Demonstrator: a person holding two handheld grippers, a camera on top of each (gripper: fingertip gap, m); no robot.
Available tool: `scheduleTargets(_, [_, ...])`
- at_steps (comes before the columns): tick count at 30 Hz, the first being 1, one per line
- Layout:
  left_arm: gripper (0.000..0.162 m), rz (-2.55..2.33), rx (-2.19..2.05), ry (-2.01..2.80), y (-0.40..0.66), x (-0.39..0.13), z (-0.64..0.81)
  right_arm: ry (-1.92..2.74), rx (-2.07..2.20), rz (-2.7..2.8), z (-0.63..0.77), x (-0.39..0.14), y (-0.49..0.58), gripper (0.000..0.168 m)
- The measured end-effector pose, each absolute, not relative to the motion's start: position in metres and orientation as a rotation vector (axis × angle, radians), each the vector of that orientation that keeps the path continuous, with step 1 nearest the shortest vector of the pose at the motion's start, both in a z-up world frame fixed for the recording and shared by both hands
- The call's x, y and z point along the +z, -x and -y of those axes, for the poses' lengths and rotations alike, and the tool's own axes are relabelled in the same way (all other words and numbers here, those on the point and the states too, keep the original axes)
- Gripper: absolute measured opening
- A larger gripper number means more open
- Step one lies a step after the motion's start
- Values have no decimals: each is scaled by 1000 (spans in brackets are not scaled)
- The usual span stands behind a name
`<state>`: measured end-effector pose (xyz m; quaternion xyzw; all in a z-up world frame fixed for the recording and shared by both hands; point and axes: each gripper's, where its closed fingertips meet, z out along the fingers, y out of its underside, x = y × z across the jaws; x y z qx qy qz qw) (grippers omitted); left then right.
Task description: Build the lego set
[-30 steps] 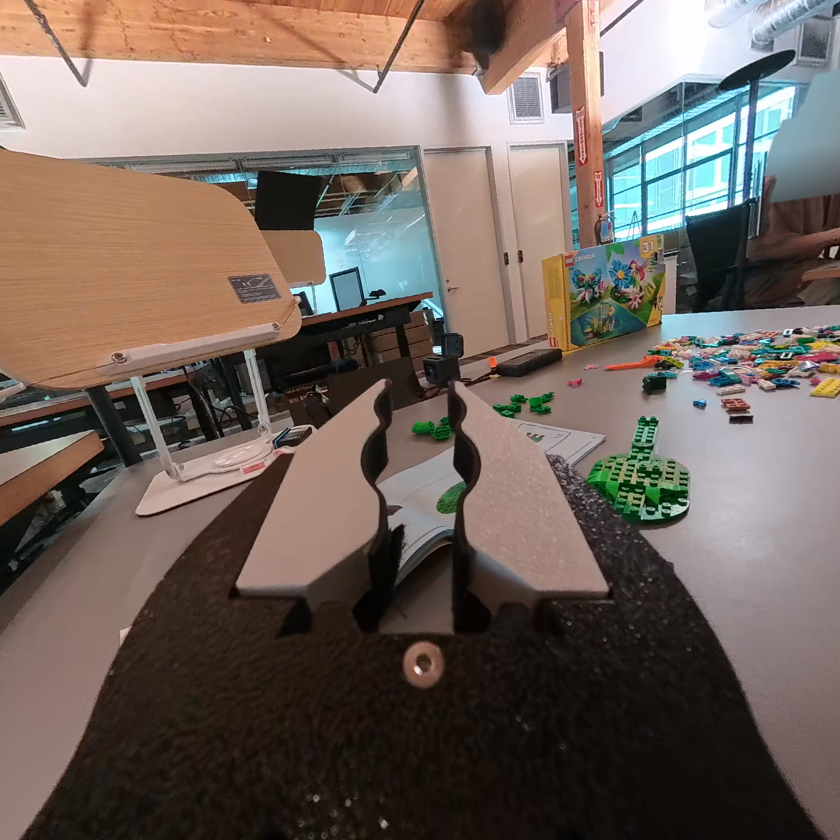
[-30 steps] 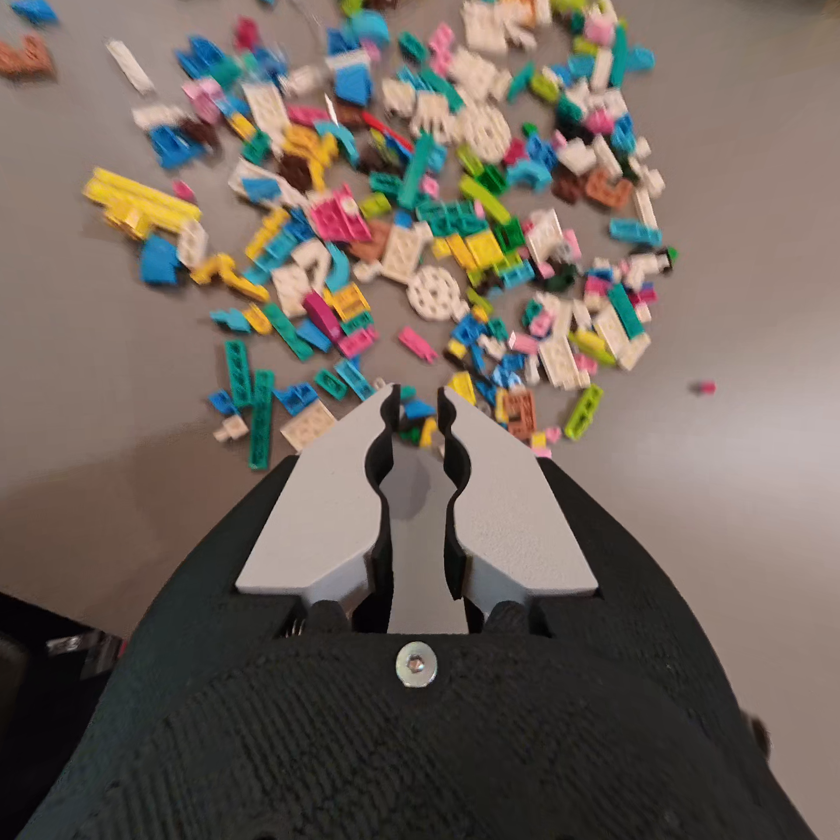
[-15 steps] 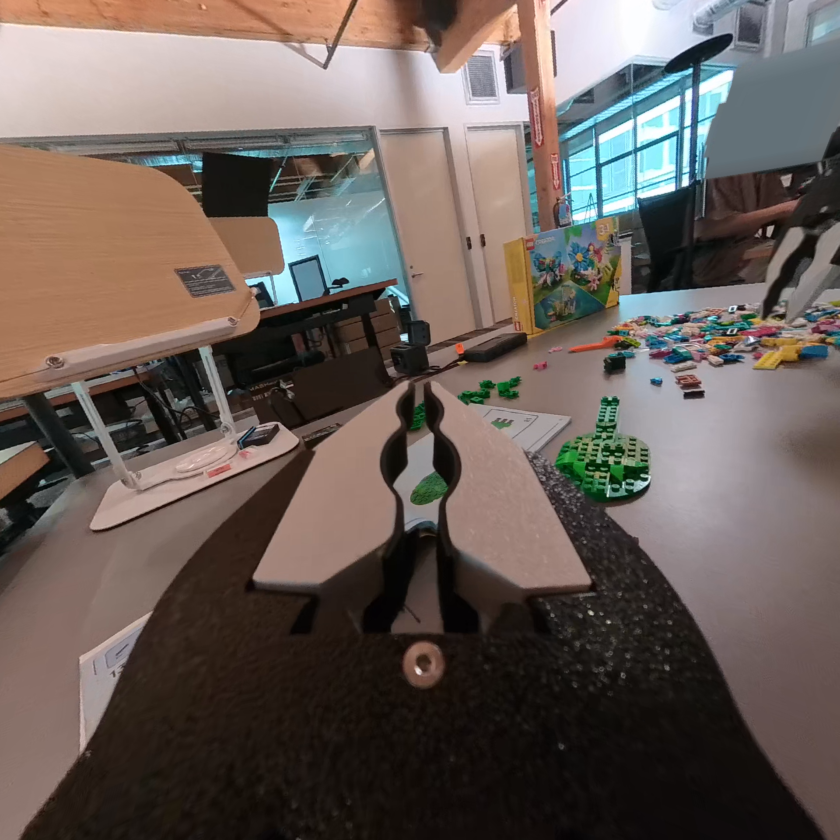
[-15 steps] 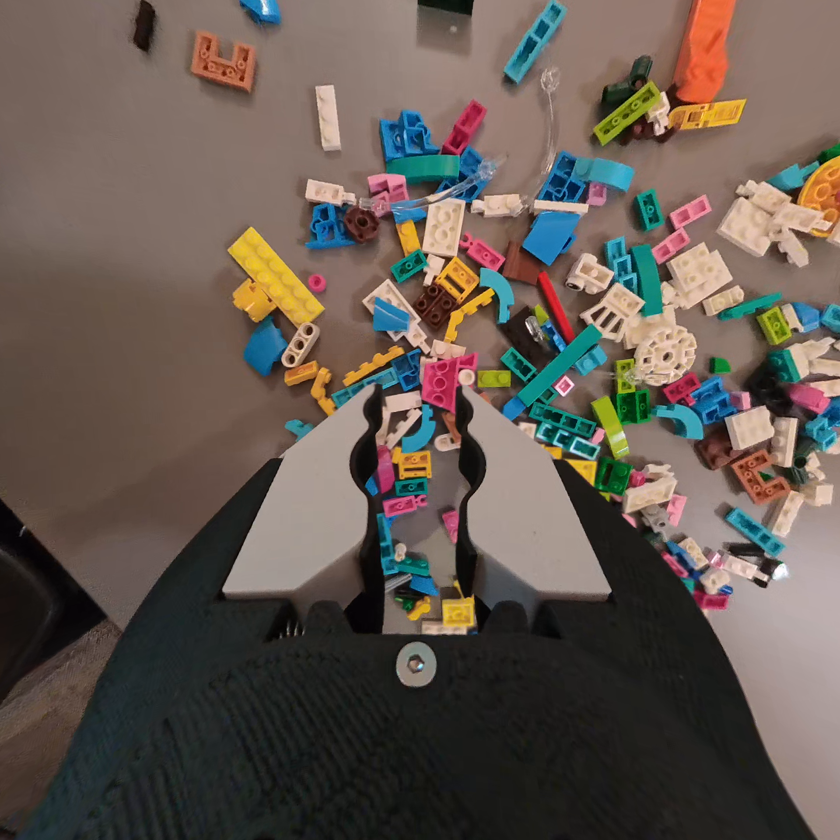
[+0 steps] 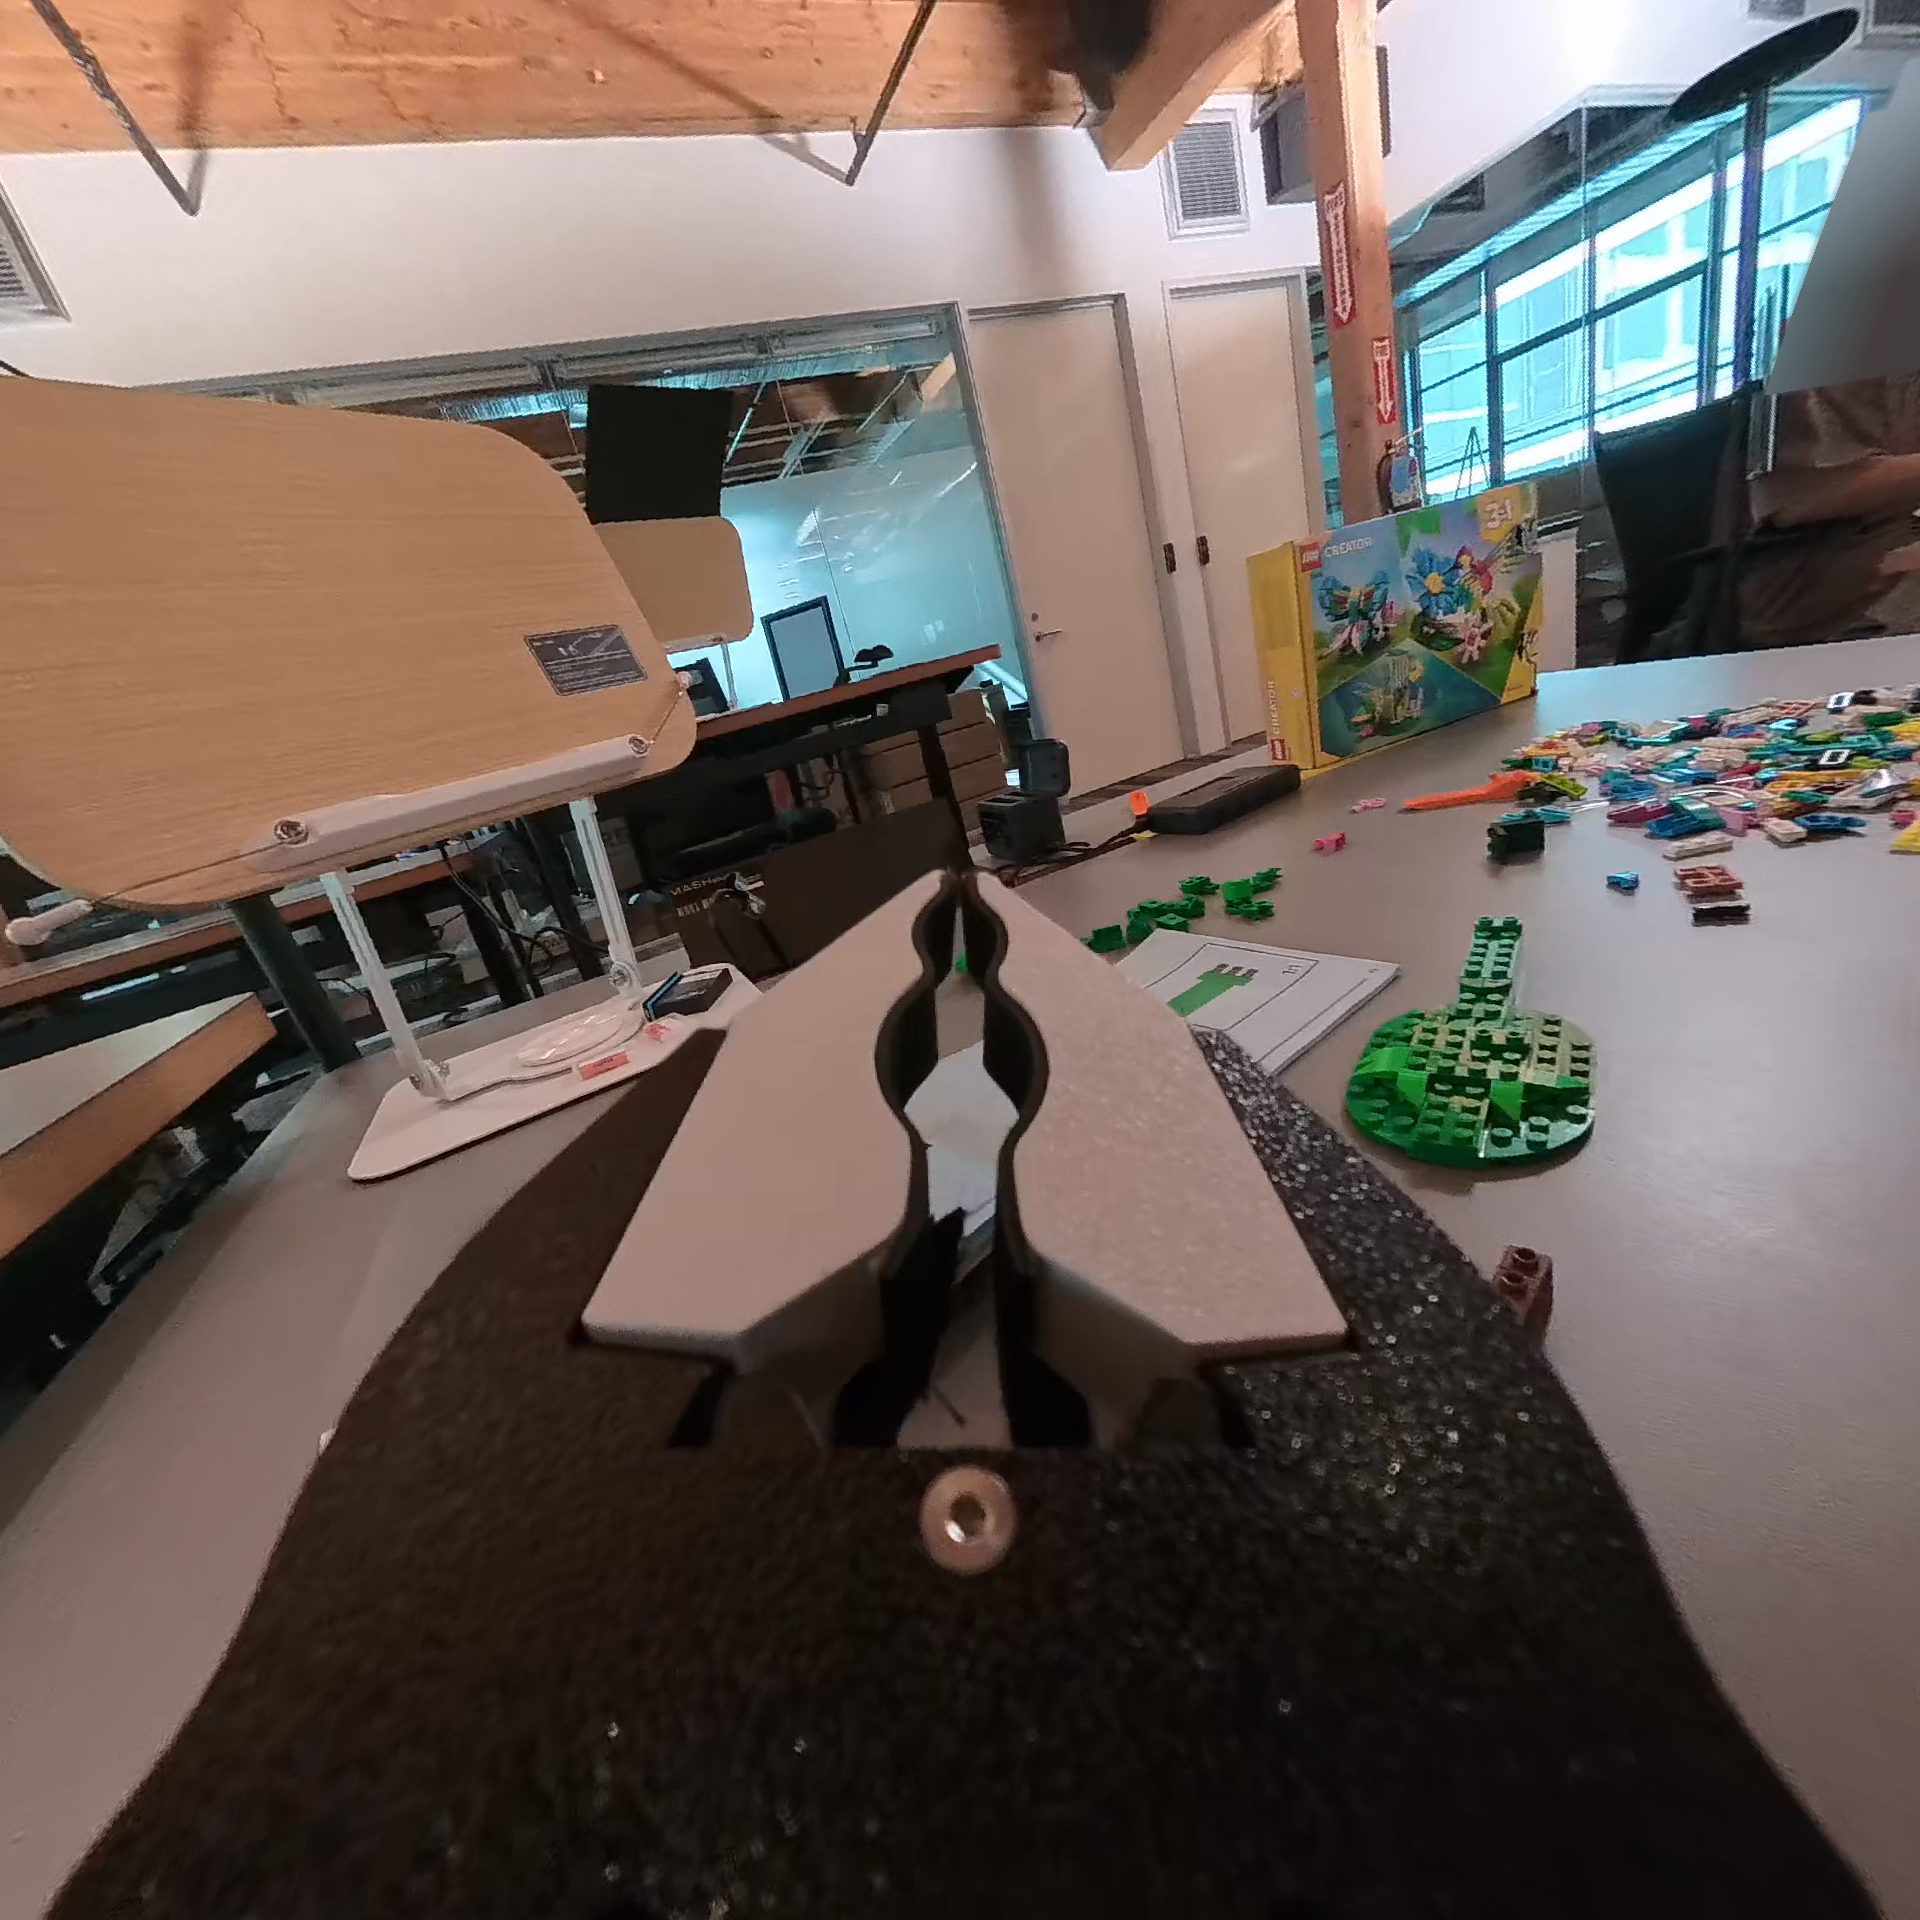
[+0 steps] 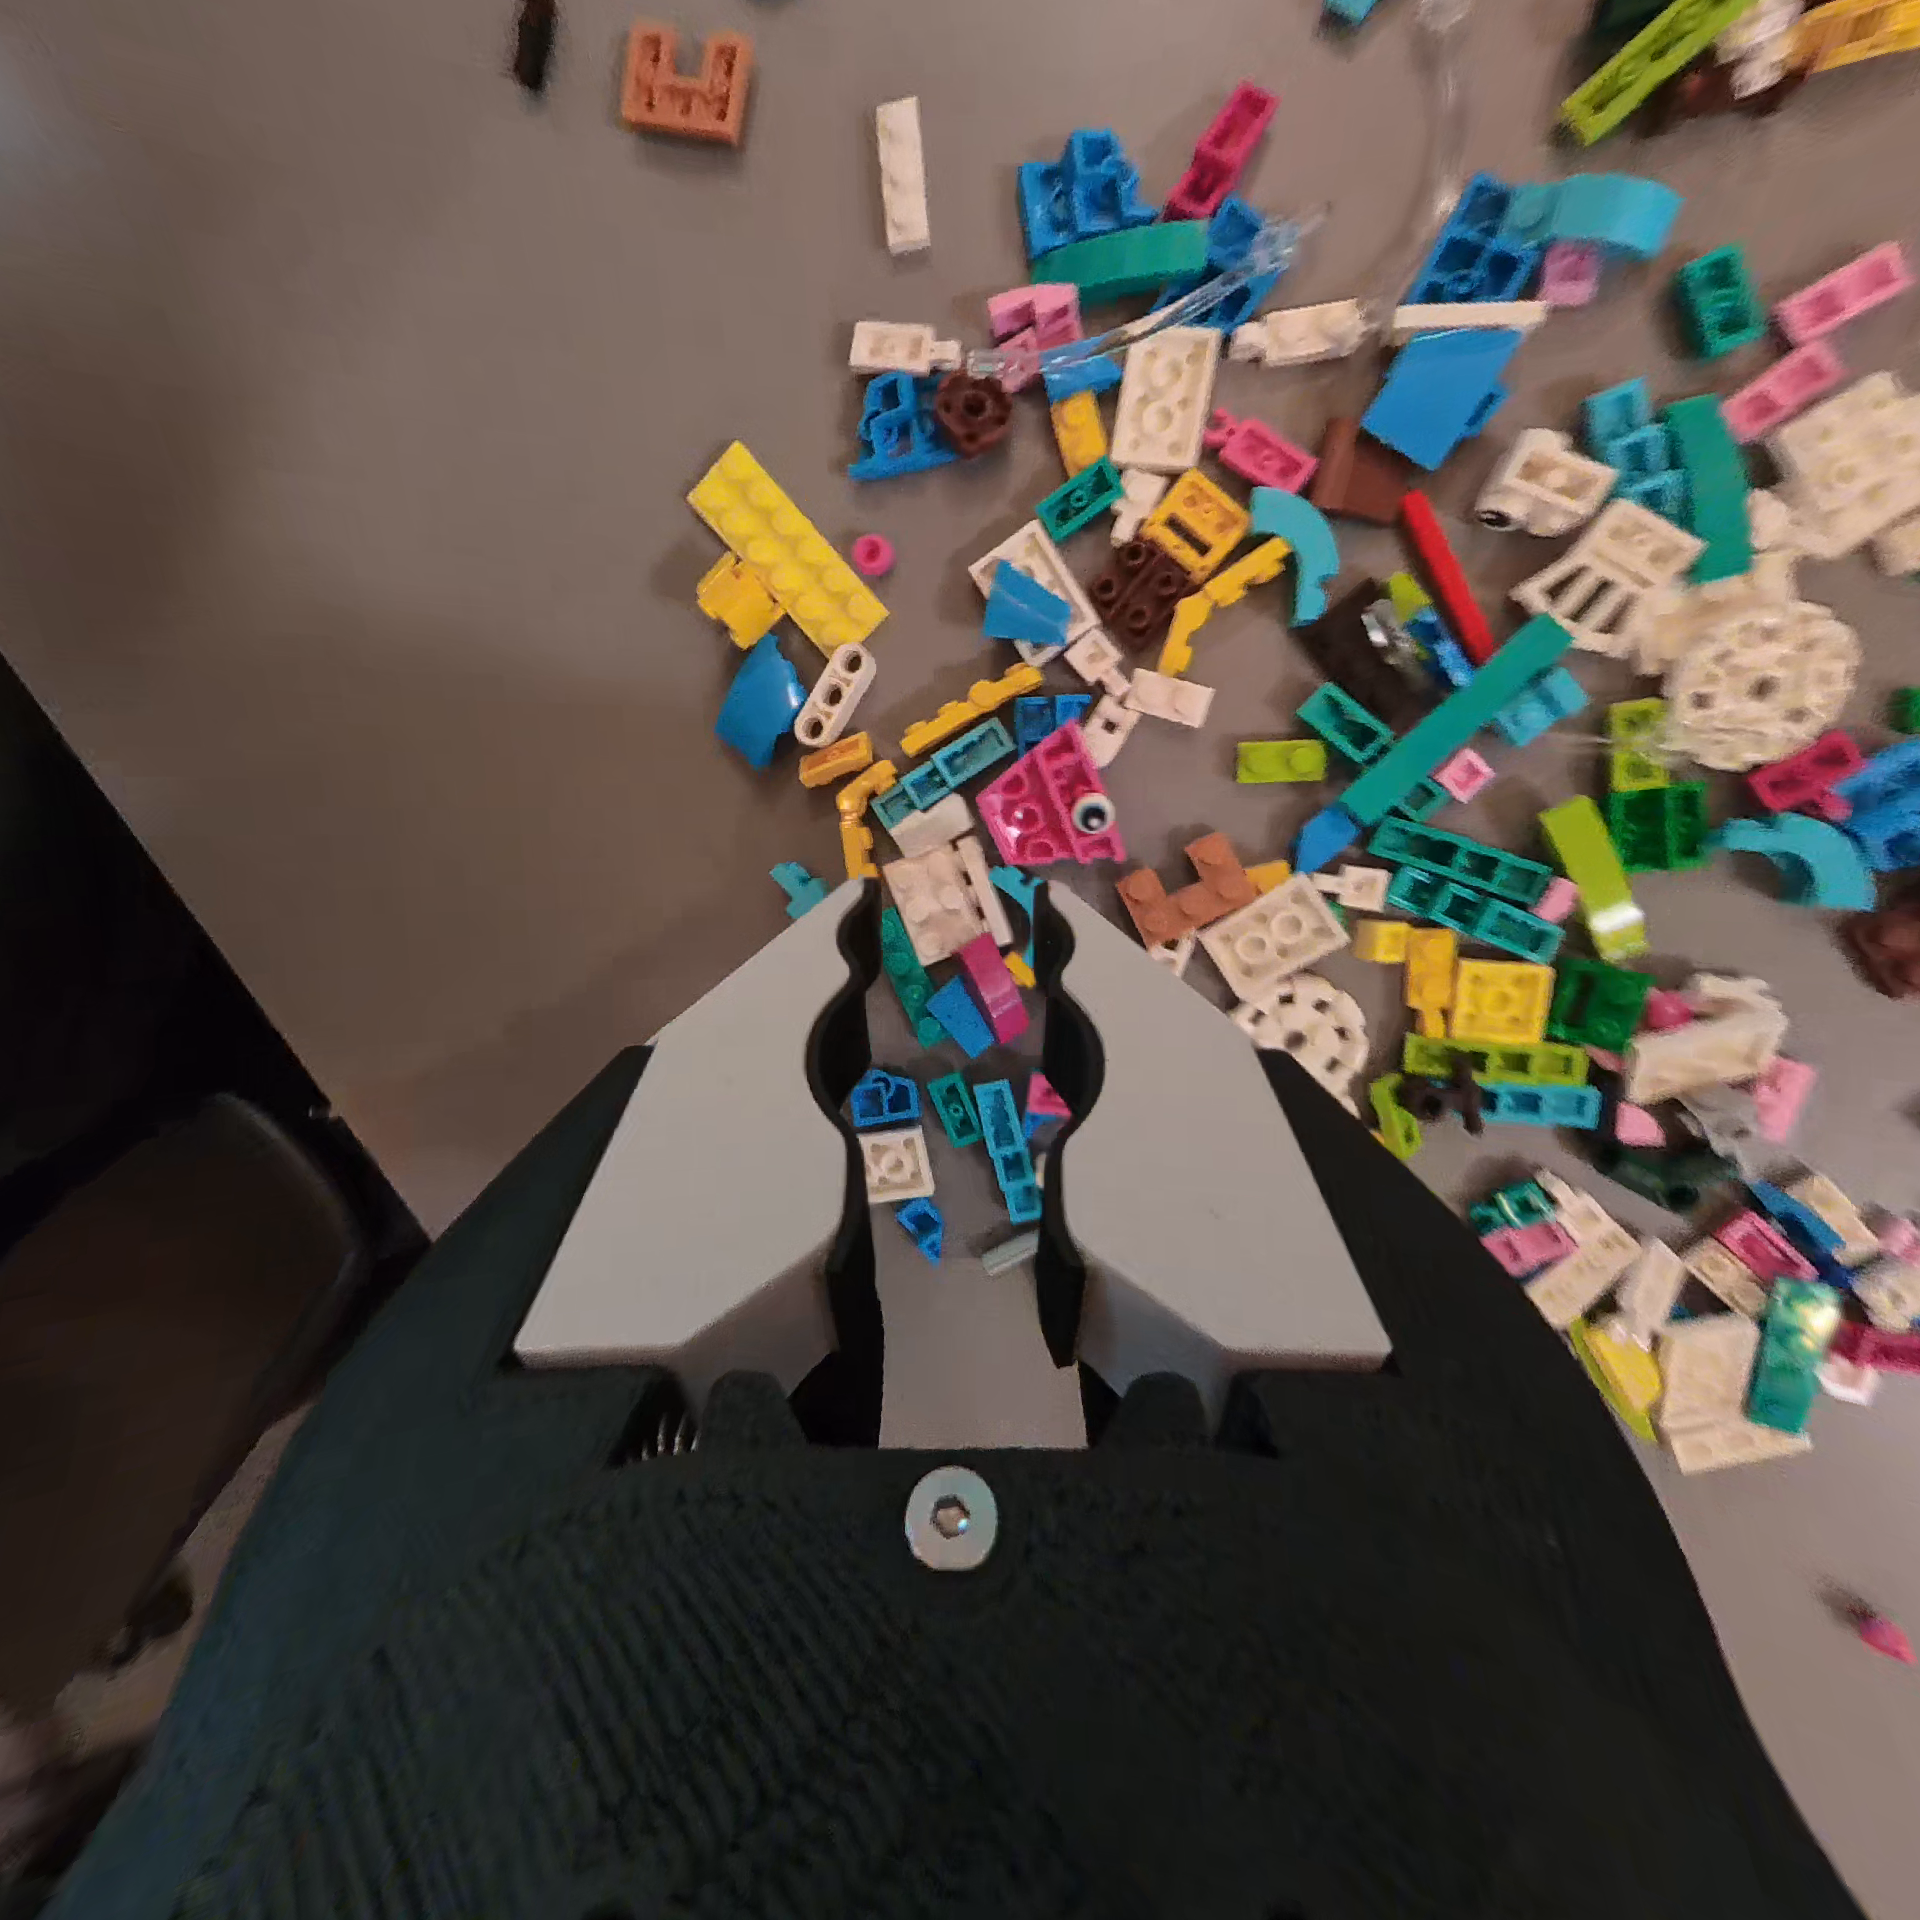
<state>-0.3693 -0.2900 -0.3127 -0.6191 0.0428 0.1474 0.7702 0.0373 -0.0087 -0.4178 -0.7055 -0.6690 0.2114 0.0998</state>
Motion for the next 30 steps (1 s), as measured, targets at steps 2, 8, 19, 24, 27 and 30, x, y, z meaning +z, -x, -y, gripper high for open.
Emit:
scheduleTargets(2, [0, -93, 314, 1349, 369, -314, 289, 2053, 627, 1870, -3, -405, -41, 28])
scheduleTargets(8, [0, -105, 303, 1362, 368, -316, 287, 1899, 344, 1589, -56, -373, -75, 31])
scheduleTargets(19, [0, -100, 327, 1369, 370, -317, 287, 1731, 141, 1345, -91, -323, -118, 20])
scheduleTargets(24, [0, -110, 381, 1377, 372, -318, 286, 1829, 161, 1383, -101, -341, -117, 20])
scheduleTargets(27, [0, -108, 376, 1378, 373, -318, 285, 1918, 159, 1465, -102, -363, -116, 20])
scheduleTargets(30, [0, -105, 387, 1385, 374, -319, 284, 1969, 134, 1493, -109, -380, -110, 20])
